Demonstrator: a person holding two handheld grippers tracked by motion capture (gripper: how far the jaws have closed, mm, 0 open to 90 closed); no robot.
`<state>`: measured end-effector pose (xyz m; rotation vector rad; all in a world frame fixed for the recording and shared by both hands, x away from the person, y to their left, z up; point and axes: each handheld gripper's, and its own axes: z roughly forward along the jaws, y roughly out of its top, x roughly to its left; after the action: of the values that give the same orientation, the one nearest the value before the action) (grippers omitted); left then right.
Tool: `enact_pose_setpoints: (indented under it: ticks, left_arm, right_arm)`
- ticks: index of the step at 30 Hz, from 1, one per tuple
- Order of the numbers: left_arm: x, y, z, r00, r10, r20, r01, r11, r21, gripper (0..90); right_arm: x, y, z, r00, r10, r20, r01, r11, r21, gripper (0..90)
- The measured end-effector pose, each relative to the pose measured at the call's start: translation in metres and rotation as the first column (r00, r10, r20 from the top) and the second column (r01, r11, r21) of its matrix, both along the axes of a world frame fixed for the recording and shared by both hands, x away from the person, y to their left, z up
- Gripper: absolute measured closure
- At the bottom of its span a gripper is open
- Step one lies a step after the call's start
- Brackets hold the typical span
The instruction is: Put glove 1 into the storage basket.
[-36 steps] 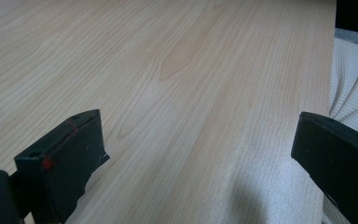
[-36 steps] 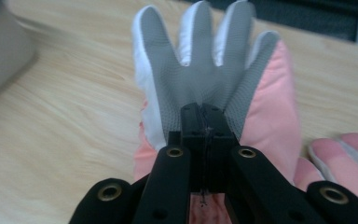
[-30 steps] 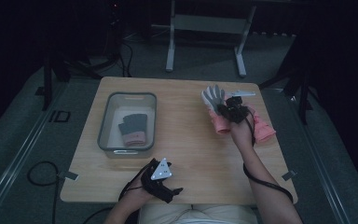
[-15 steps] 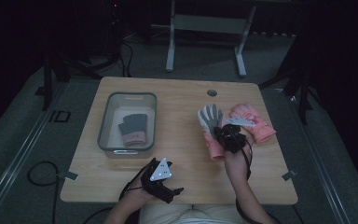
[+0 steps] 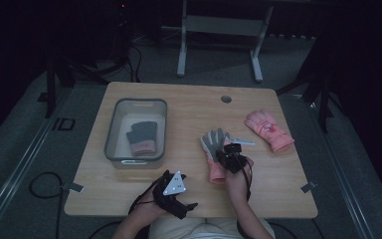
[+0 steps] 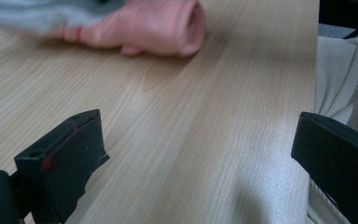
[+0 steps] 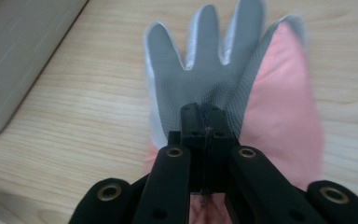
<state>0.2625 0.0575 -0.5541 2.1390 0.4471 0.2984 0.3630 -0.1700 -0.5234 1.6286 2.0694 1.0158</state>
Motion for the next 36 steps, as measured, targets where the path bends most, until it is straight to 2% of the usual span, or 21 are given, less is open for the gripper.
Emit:
enact_pose_setpoints:
  ticks: [1, 2, 7, 9, 12, 14, 17, 18, 19, 21, 22, 23, 24, 25, 26, 32, 34, 35, 36]
  left_arm:
    - [0.0, 0.0, 0.0, 1.0, -0.002, 0.001, 0.002, 1.0, 0.001, 2.1]
    - [-0.001, -0.001, 0.0, 1.0, -0.004, 0.002, 0.004, 1.0, 0.001, 2.1]
    - [0.0, 0.0, -0.001, 1.0, -0.009, -0.001, 0.009, 1.0, 0.0, 2.1]
    - [0.0, 0.0, -0.001, 0.9999, -0.011, -0.003, 0.011, 0.9999, 0.004, 2.1]
    - [0.0, 0.0, -0.001, 0.9999, -0.014, -0.001, 0.014, 0.9999, 0.005, 2.2]
    - [0.0, 0.0, -0.001, 0.9999, -0.017, -0.003, 0.017, 0.9998, 0.005, 2.1]
    - [-0.001, -0.001, -0.001, 0.9998, -0.018, -0.01, 0.018, 0.9998, 0.011, 2.2]
    - [-0.001, -0.001, -0.002, 0.9997, -0.02, -0.011, 0.02, 0.9997, 0.013, 2.1]
    - [-0.001, -0.001, -0.001, 0.9997, -0.023, -0.011, 0.023, 0.9996, 0.016, 2.1]
    - [-0.001, -0.001, -0.001, 0.9997, -0.024, -0.009, 0.024, 0.9996, 0.016, 2.1]
    - [-0.001, -0.001, -0.001, 0.9997, -0.021, -0.01, 0.021, 0.9997, 0.015, 2.1]
    - [-0.001, -0.001, -0.001, 0.9997, -0.02, -0.011, 0.02, 0.9997, 0.012, 2.1]
    - [-0.001, -0.001, -0.001, 0.9997, -0.02, -0.011, 0.02, 0.9997, 0.012, 2.2]
    - [-0.001, 0.0, -0.001, 0.9997, -0.018, -0.014, 0.018, 0.9998, 0.011, 2.1]
    - [-0.001, -0.001, -0.001, 0.9997, -0.017, -0.015, 0.017, 0.9998, 0.008, 2.1]
    - [0.0, 0.001, 0.0, 0.9997, -0.013, -0.02, 0.013, 0.9999, 0.004, 2.2]
    - [-0.001, 0.001, 0.0, 0.9998, -0.01, -0.019, 0.01, 0.9999, 0.004, 2.1]
    - [-0.001, 0.001, 0.0, 0.9998, -0.01, -0.014, 0.01, 0.9999, 0.009, 2.1]
    - [-0.001, 0.001, 0.0, 0.9998, -0.008, -0.016, 0.008, 0.9999, 0.012, 2.1]
  right_arm:
    - [0.0, 0.0, 0.0, 1.0, 0.0, 0.0, 0.0, 1.0, 0.0, 89.0]
    - [0.009, 0.002, -0.005, 0.9985, 0.014, -0.054, -0.012, 0.999, 0.039, 88.6]
    - [0.018, 0.005, -0.004, 0.9978, 0.004, -0.067, -0.001, 0.999, 0.044, 87.8]
    - [0.022, 0.012, -0.007, 0.9979, 0.003, -0.064, -0.002, 1.0, 0.012, 85.4]
    - [0.025, 0.017, -0.01, 0.9982, 0.006, -0.059, -0.007, 1.0, -0.007, 82.6]
    - [0.025, 0.016, -0.007, 0.9986, 0.009, -0.052, -0.009, 1.0, 0.002, 78.4]
    - [0.023, 0.015, 0.006, 0.9966, 0.075, -0.035, -0.074, 0.997, 0.007, 68.3]
    - [0.023, 0.015, 0.012, 0.9949, 0.099, -0.023, -0.099, 0.995, -0.005, 66.2]
    - [0.021, 0.014, 0.018, 0.9921, 0.125, -0.002, -0.125, 0.992, -0.003, 62.8]
    - [0.02, 0.011, 0.029, 0.984, 0.176, 0.029, -0.175, 0.984, -0.032, 57.5]
    - [0.019, 0.008, 0.034, 0.9777, 0.204, 0.048, -0.203, 0.979, -0.029, 55.1]
    - [0.018, 0.003, 0.038, 0.9736, 0.218, 0.068, -0.215, 0.976, -0.044, 55.0]
    - [0.018, 0.003, 0.038, 0.9736, 0.218, 0.068, -0.215, 0.976, -0.044, 55.0]
    - [0.021, -0.014, 0.047, 0.9601, 0.263, 0.094, -0.257, 0.964, -0.072, 57.6]
    - [0.021, -0.021, 0.05, 0.9567, 0.272, 0.104, -0.263, 0.961, -0.09, 58.5]
    - [0.029, -0.067, 0.058, 0.9365, 0.323, 0.136, -0.312, 0.945, -0.1, 61.1]
    - [0.032, -0.083, 0.054, 0.9337, 0.341, 0.109, -0.323, 0.934, -0.156, 61.3]
    - [0.032, -0.091, 0.053, 0.9331, 0.345, 0.102, -0.325, 0.93, -0.171, 61.3]
    - [0.032, -0.099, 0.053, 0.9323, 0.345, 0.108, -0.325, 0.931, -0.167, 61.4]
